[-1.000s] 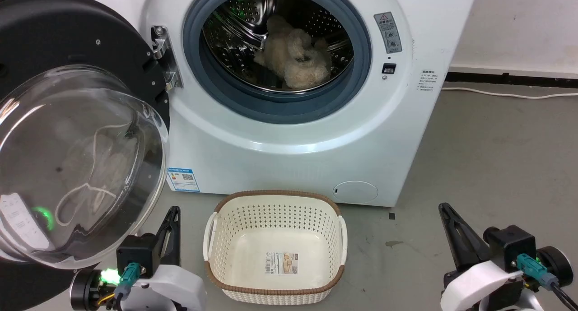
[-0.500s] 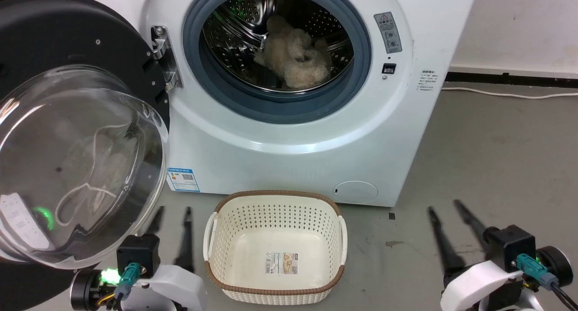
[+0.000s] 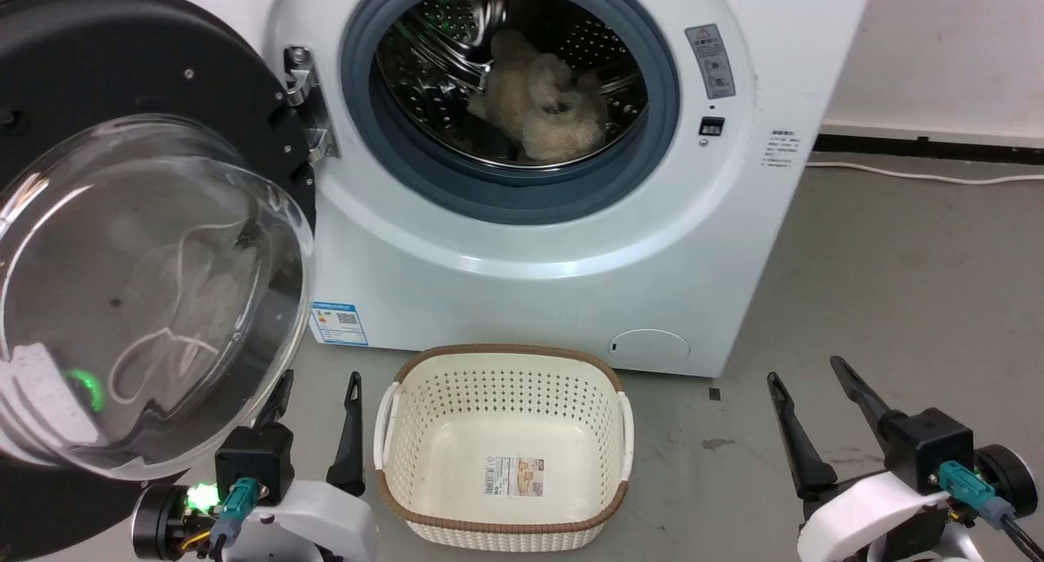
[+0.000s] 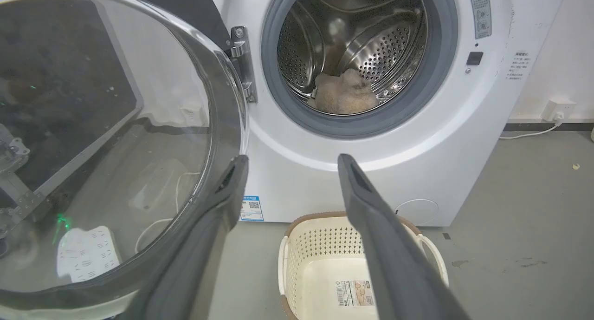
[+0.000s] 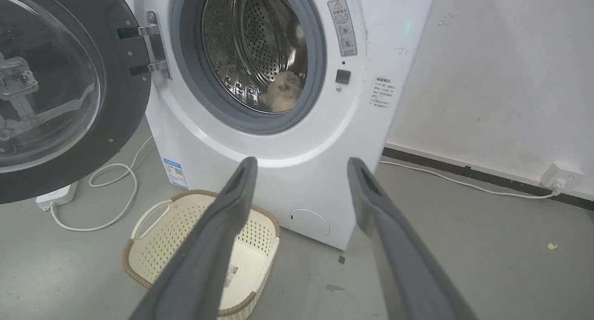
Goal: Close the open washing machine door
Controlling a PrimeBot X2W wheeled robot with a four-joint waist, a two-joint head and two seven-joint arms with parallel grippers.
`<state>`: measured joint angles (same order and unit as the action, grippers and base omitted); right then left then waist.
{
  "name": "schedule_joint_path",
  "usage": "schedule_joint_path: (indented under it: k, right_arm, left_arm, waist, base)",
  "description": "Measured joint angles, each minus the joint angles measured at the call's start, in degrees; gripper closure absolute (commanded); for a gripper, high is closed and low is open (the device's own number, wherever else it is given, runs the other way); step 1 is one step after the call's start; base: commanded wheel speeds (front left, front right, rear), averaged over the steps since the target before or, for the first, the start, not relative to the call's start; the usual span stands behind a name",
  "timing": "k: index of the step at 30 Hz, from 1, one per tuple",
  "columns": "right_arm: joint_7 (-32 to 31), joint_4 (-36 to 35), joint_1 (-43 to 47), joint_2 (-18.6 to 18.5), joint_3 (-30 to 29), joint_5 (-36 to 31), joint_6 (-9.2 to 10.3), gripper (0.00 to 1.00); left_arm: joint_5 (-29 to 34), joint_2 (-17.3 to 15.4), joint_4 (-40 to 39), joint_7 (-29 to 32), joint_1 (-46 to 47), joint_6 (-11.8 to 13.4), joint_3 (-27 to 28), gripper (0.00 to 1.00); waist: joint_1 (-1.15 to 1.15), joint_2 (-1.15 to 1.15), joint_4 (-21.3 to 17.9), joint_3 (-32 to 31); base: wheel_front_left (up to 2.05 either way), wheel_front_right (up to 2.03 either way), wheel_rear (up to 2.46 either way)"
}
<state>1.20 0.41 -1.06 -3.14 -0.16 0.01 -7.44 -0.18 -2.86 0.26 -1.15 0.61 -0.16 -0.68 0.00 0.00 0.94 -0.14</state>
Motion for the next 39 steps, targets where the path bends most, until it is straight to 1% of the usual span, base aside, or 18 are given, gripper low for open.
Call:
schedule_joint_path:
  k: [6,7,14,22,26,39]
  right_arm:
    - [0.91,-0.03,0.01,0.0,0.1,0.03,0.0,0.0]
    - [1.16,-0.02,0.03,0.0,0.34,0.07,0.0,0.0]
    - [2.04,0.41,0.15,0.01,1.0,0.16,0.0,0.0]
    - [2.97,1.77,-0.13,-0.03,3.23,0.49,0.0,0.0]
    - [3.75,3.16,-0.88,-0.4,5.59,1.08,0.0,0.0]
    - [5.09,4.24,-1.75,-1.36,8.05,1.93,0.0,0.0]
  left_arm:
    - [0.0,-0.01,0.02,-0.8,0.0,0.0,-0.22,0.0]
    - [0.0,-0.03,0.04,-1.2,-0.01,-0.01,-0.32,0.0]
    - [-0.45,-0.09,-0.12,-2.02,-0.15,0.02,-0.24,0.0]
    - [-0.52,-0.08,-1.15,-2.97,-1.04,0.69,0.15,0.0]
    - [-0.59,-0.05,-2.2,-3.74,-2.06,1.55,0.71,0.0]
    - [-0.6,-0.03,-3.36,-5.16,-3.02,2.09,1.07,0.0]
  waist:
    - [0.0,0.0,1.47,-0.26]
    - [0.0,0.0,2.51,-0.42]
    - [0.0,0.0,5.38,-0.76]
    - [0.0,0.0,7.76,-0.3]
    - [0.0,0.0,9.65,0.02]
    - [0.01,0.0,12.61,0.25]
  base:
    - [0.0,0.0,0.0]
    - [0.0,0.0,0.0]
    - [0.0,0.0,0.0]
    - [0.0,0.0,0.0]
    - [-0.01,-0.01,-0.01]
    - [-0.07,-0.07,-0.07]
